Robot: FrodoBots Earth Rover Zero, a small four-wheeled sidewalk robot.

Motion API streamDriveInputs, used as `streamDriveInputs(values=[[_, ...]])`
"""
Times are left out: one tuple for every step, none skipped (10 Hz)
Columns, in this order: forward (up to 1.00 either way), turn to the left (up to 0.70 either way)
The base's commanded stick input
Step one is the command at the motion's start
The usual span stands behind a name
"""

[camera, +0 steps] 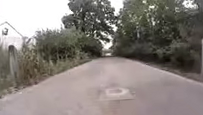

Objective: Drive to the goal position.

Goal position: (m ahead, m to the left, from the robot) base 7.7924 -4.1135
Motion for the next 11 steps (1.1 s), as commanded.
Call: streamDriveInputs(values=[[1.00,-0.08],[1.00,-0.08],[1.00,-0.08],[1.00,-0.08],[1.00,-0.08],[1.00,-0.08],[1.00,-0.08],[1.00,-0.08],[1.00,-0.08],[1.00,-0.08],[1.00,-0.08]])
